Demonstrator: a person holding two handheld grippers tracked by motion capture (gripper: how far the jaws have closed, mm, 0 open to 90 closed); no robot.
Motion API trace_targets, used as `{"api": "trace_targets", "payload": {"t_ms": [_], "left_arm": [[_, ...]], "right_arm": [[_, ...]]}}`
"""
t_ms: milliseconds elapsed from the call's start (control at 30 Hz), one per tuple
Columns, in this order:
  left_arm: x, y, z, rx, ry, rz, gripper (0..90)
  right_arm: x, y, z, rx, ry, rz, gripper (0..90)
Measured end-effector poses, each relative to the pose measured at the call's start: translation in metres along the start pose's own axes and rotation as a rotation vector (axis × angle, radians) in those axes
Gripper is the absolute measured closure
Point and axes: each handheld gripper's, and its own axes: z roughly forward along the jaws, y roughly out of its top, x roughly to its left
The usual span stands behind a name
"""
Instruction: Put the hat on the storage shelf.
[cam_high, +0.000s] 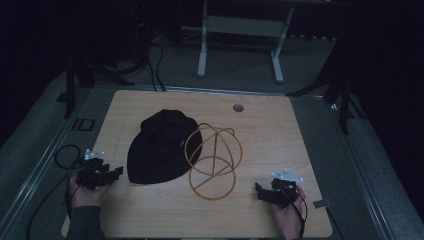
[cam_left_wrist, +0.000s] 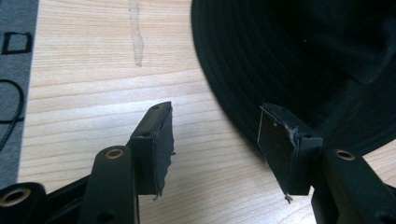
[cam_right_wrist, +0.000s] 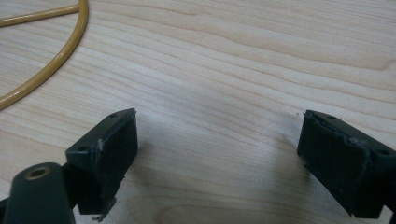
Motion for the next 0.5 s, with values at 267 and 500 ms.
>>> {"api": "trace_targets", "payload": {"t_ms": [267,500], "left_arm": [[-0.006,0.005,-0.001,0.016,-0.002,0.036,45.9],[-0.005,0.011,-0.003,0.037,-0.017,0.056,46.3]], "right_arm": [[0.001,0.000,0.000,-0.002,-0.013,0.010,12.3],[0.002,0.000,0.000,-0.002,-0.017,0.014,12.4]]}}
